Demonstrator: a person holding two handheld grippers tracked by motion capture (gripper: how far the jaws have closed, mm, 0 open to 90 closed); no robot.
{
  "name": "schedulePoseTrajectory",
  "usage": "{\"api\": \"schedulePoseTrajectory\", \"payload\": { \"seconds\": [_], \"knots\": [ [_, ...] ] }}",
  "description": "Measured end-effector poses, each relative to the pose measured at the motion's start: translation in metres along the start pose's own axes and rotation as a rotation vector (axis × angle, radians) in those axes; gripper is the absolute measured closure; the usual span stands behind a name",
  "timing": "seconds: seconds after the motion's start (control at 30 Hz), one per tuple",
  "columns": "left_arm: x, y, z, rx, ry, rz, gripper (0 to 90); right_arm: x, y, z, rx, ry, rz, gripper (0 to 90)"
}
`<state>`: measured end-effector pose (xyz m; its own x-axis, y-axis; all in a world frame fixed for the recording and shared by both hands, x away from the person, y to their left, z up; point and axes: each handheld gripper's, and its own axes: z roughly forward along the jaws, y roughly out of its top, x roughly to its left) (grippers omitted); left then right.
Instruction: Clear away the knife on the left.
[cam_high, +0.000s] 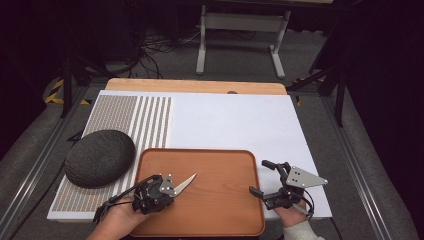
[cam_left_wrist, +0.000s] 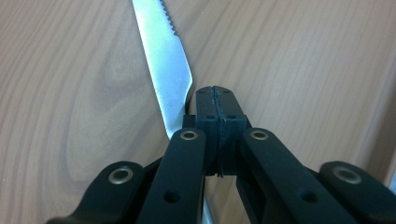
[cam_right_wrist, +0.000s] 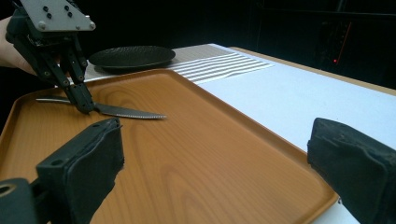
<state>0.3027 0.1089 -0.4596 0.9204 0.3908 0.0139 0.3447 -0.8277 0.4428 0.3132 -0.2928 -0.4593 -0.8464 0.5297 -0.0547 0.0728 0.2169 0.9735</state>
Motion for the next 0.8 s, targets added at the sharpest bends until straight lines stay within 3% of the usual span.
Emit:
{"api": "schedulePoseTrajectory", "payload": {
  "seconds": [0.8],
  "knots": [
    [0.020,-0.014,-0.006,-0.007,0.038,-0.064,89.9,0.000,0.000,-0.001,-0.001,0.000,0.005,4.1]
  ]
}}
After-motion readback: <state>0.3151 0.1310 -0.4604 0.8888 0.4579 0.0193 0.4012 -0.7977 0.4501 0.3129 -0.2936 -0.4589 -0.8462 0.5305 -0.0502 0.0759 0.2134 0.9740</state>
